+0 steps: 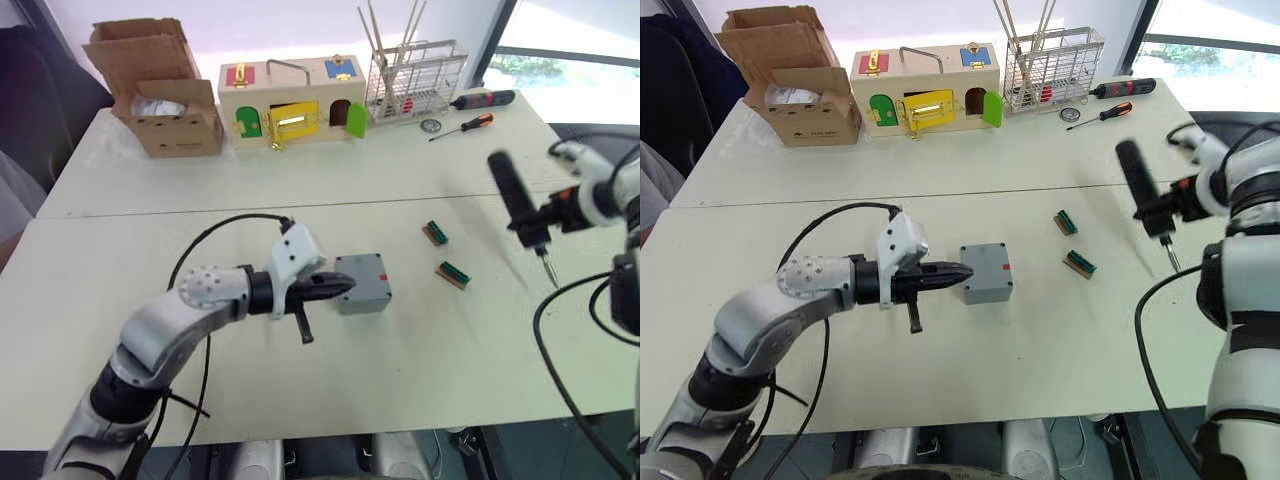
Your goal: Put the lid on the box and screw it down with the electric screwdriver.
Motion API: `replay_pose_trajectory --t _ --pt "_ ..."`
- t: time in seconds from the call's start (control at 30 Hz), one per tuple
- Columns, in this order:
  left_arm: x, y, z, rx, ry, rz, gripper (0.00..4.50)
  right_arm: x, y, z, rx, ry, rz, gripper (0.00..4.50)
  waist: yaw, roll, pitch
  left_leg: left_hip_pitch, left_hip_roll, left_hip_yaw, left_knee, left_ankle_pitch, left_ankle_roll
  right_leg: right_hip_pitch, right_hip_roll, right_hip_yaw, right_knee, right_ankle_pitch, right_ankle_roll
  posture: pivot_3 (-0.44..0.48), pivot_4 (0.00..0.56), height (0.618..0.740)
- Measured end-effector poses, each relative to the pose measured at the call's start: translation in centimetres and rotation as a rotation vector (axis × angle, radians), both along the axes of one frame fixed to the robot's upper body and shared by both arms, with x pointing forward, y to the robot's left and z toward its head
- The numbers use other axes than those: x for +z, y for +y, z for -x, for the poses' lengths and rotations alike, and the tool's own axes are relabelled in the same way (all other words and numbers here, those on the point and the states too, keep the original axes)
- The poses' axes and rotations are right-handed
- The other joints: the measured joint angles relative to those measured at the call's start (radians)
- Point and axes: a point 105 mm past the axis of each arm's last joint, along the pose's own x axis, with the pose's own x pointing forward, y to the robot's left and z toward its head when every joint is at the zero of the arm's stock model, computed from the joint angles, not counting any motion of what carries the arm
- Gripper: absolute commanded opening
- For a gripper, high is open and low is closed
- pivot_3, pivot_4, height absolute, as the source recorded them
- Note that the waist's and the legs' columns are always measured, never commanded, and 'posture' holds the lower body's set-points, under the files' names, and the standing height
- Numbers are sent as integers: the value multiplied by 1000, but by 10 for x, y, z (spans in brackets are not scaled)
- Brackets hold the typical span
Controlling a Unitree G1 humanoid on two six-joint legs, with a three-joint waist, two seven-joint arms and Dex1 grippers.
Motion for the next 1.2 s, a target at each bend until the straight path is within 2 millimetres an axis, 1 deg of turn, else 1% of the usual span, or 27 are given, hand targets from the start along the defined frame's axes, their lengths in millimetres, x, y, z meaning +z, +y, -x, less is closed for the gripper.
replay_pose_trajectory --t 0.03,0.07,0.1,0.17,0.23,0.3,0.33,0.43,0.5,0.57,0.7,0.8,0.87,1.2 --pt "0 2 -4 5 2 -1 0 8 3 -1 8 -43 -47 1824 0 0 0 0 0 0 0 0 0 0 0 0 0 0 0 0 150 728" --pt "1 2 -10 -3 7 0 0 21 7 -4 39 -175 -133 1824 6 -2 0 0 0 -1 1 0 0 1 0 -1 0 0 0 0 150 728" --pt "1 3 -13 -6 11 1 0 29 13 -5 67 -252 -186 1824 6 -2 0 -1 0 -1 2 0 0 1 -1 -1 0 0 0 0 150 728" --pt "2 2 -18 -21 15 0 0 41 34 -2 133 -451 -284 1824 10 -2 0 -1 0 -1 3 0 0 2 -1 -1 0 0 1 0 150 728" --pt "1 1 -22 -37 21 -3 0 43 62 7 170 -596 -415 1824 11 -2 0 -1 0 -1 3 0 0 0 -2 -1 3 0 1 0 150 728" --pt "3 -4 -25 -62 30 9 0 42 85 21 153 -706 -571 1824 11 -2 0 -1 0 -1 3 1 -1 -1 -1 -1 9 0 1 0 150 728" --pt "4 -6 -26 -68 30 11 0 43 95 27 153 -740 -627 1824 13 -1 0 -1 0 -1 3 1 -2 -1 -1 -1 10 0 1 0 150 728" --pt "3 -10 -32 -88 24 -10 0 50 113 50 139 -869 -661 1824 23 -1 0 -1 -1 -1 3 1 -2 -1 -1 -1 10 0 1 0 150 728" --pt "0 -15 -34 -104 30 -16 0 48 120 58 128 -902 -662 1824 26 -2 0 -1 -1 -1 3 1 -2 -1 -1 -1 9 0 1 0 150 728" --pt "-4 -19 -34 -125 34 -44 0 40 127 61 117 -899 -657 1824 27 -2 0 -1 -1 -1 3 1 -1 -1 -1 -1 9 0 0 0 150 728" --pt "-14 -24 -37 -150 24 -98 0 18 141 63 114 -835 -655 1824 26 -2 0 -1 -1 -2 3 1 -1 -1 -1 -1 10 0 0 0 150 728" --pt "-24 -30 -40 -158 25 -132 0 9 152 65 145 -805 -663 1824 25 -2 0 -1 -1 -2 3 1 -1 -1 -1 -1 9 0 0 0 150 728" --pt "-24 -32 -40 -167 -5 -148 0 5 157 65 160 -797 -660 1824 25 -2 0 -1 -1 -2 3 0 -1 -1 -1 0 9 0 0 0 150 728" --pt "-24 -33 -35 -184 -14 -156 0 -7 166 63 171 -801 -631 1824 26 -2 0 -1 -1 -3 3 0 0 -1 -1 0 9 0 0 0 150 728"
